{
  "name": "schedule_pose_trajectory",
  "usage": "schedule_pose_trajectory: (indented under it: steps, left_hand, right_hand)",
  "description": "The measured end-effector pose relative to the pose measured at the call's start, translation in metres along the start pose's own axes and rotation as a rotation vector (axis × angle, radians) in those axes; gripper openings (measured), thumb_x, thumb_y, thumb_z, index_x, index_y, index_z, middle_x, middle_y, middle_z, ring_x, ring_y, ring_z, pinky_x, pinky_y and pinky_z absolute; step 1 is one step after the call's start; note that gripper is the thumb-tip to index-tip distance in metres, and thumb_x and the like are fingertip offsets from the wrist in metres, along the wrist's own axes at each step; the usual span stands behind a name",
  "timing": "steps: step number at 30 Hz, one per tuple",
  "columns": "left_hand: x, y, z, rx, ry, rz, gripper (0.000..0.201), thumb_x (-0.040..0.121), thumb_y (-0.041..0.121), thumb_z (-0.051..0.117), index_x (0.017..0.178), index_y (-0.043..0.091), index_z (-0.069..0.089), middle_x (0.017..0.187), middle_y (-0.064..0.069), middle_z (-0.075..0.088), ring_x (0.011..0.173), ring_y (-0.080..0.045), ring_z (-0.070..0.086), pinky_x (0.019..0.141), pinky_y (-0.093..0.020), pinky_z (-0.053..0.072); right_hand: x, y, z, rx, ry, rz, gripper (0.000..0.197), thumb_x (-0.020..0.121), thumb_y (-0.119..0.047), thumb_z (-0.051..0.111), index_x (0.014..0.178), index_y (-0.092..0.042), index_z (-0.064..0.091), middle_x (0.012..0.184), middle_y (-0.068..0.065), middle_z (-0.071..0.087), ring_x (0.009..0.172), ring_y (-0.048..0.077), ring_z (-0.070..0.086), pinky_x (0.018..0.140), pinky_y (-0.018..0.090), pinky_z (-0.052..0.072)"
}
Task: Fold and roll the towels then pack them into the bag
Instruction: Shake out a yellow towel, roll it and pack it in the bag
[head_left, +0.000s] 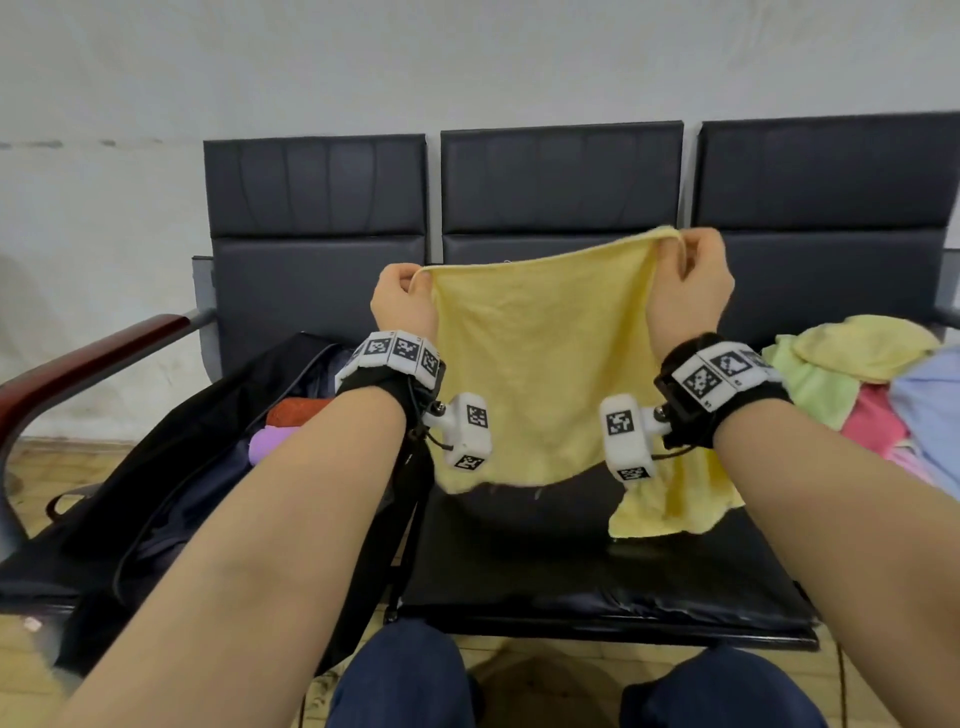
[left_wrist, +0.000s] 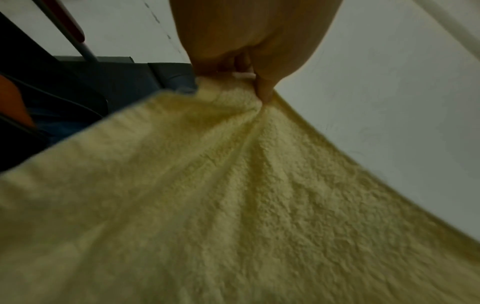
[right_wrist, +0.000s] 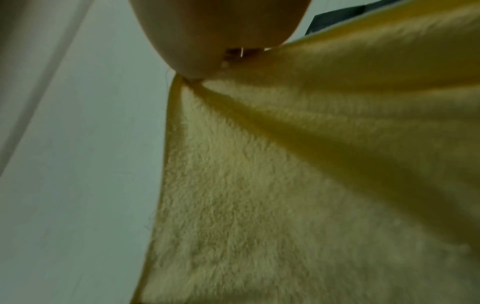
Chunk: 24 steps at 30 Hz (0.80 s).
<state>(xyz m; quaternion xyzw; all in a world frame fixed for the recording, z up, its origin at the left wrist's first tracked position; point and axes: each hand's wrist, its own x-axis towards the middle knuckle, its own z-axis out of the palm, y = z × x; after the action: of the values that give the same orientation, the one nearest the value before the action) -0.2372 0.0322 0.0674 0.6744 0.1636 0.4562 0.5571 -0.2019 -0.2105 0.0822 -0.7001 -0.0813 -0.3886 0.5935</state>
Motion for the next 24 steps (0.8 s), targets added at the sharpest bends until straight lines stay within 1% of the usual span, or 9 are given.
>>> schedule_pose_trajectory:
  steps: [3, 5, 7, 10, 13, 16, 20, 22, 24]
  left_hand:
    - [-0.001, 0.006, 0.005, -0.01, -0.02, -0.021, 0.017, 0.09, 0.014, 0.054, 0.106, 0.011, 0.058, 0.073, 0.01, 0.049, 0.063, -0.002, 0.048, 0.051, -0.003, 0.036]
    - [-0.004, 0.008, 0.009, 0.1, -0.196, -0.008, 0.028, 0.09, 0.018, 0.058, 0.117, 0.009, 0.057, 0.075, 0.009, 0.051, 0.068, -0.003, 0.051, 0.058, -0.003, 0.037]
    - [-0.012, 0.011, 0.013, 0.144, -0.47, -0.011, 0.037, 0.09, 0.021, 0.063, 0.124, 0.01, 0.054, 0.077, 0.007, 0.057, 0.075, -0.007, 0.056, 0.071, -0.015, 0.046]
    - [-0.031, 0.016, 0.017, 0.127, -0.821, -0.012, 0.045, 0.09, 0.02, 0.065, 0.131, 0.013, 0.05, 0.085, -0.001, 0.066, 0.083, -0.013, 0.063, 0.079, -0.028, 0.053]
    - [-0.042, 0.02, 0.021, 0.133, -0.996, 0.03, 0.043, 0.091, 0.019, 0.064, 0.131, 0.014, 0.05, 0.065, 0.011, 0.064, 0.064, -0.002, 0.06, 0.064, -0.02, 0.049]
    - [-0.049, 0.025, 0.024, 0.179, -1.055, 0.068, 0.032, 0.091, 0.02, 0.063, 0.122, 0.015, 0.058, 0.059, 0.012, 0.057, 0.052, 0.002, 0.054, 0.054, -0.015, 0.044]
    - [-0.048, 0.027, 0.026, 0.215, -0.97, 0.112, 0.012, 0.09, 0.025, 0.066, 0.098, 0.017, 0.065, 0.086, 0.002, 0.067, 0.085, -0.013, 0.064, 0.083, -0.036, 0.055]
    - [-0.046, 0.027, 0.024, 0.196, -0.917, 0.127, 0.007, 0.09, 0.024, 0.065, 0.094, 0.017, 0.065, 0.087, 0.0, 0.067, 0.087, -0.016, 0.064, 0.086, -0.037, 0.053]
    - [-0.041, 0.027, 0.022, 0.129, -0.878, 0.107, 0.006, 0.091, 0.021, 0.064, 0.094, 0.015, 0.065, 0.087, -0.003, 0.067, 0.085, -0.017, 0.064, 0.086, -0.038, 0.054]
  right_hand:
    - [0.004, -0.002, 0.01, -0.326, -0.399, -0.023, 0.025, 0.092, -0.026, 0.057, 0.082, -0.004, 0.062, 0.079, 0.012, 0.062, 0.076, 0.022, 0.056, 0.063, 0.025, 0.034]
    - [0.0, 0.005, 0.013, -0.413, -0.578, 0.013, 0.022, 0.088, -0.027, 0.063, 0.08, -0.007, 0.067, 0.08, 0.01, 0.064, 0.08, 0.019, 0.057, 0.066, 0.024, 0.038]
    - [-0.005, 0.006, 0.012, -0.337, -0.583, 0.035, 0.013, 0.087, -0.026, 0.065, 0.082, -0.014, 0.068, 0.082, 0.002, 0.063, 0.082, 0.016, 0.057, 0.068, 0.024, 0.04]
    - [-0.01, 0.002, 0.013, -0.245, -0.597, 0.016, 0.013, 0.086, -0.027, 0.068, 0.081, -0.015, 0.069, 0.078, -0.001, 0.062, 0.077, 0.011, 0.056, 0.069, 0.025, 0.044]
    - [-0.015, -0.002, 0.016, -0.215, -0.67, -0.012, 0.014, 0.084, -0.029, 0.071, 0.078, -0.017, 0.069, 0.068, -0.007, 0.059, 0.067, 0.006, 0.053, 0.064, 0.022, 0.042]
    - [-0.018, -0.005, 0.015, -0.13, -0.713, -0.036, 0.011, 0.087, -0.025, 0.07, 0.081, -0.016, 0.071, 0.07, -0.007, 0.061, 0.066, 0.003, 0.054, 0.065, 0.02, 0.042]
    - [-0.019, -0.009, 0.01, 0.004, -0.729, -0.011, 0.009, 0.085, -0.019, 0.072, 0.084, -0.01, 0.071, 0.087, 0.013, 0.071, 0.078, 0.015, 0.064, 0.075, 0.031, 0.053]
    - [-0.02, -0.007, 0.007, 0.045, -0.727, 0.018, 0.01, 0.082, -0.019, 0.075, 0.085, -0.011, 0.07, 0.086, 0.014, 0.071, 0.076, 0.015, 0.065, 0.073, 0.029, 0.055]
    - [-0.02, -0.001, 0.003, 0.034, -0.787, 0.066, 0.009, 0.082, -0.019, 0.075, 0.086, -0.013, 0.07, 0.083, 0.006, 0.071, 0.074, 0.011, 0.067, 0.071, 0.024, 0.056]
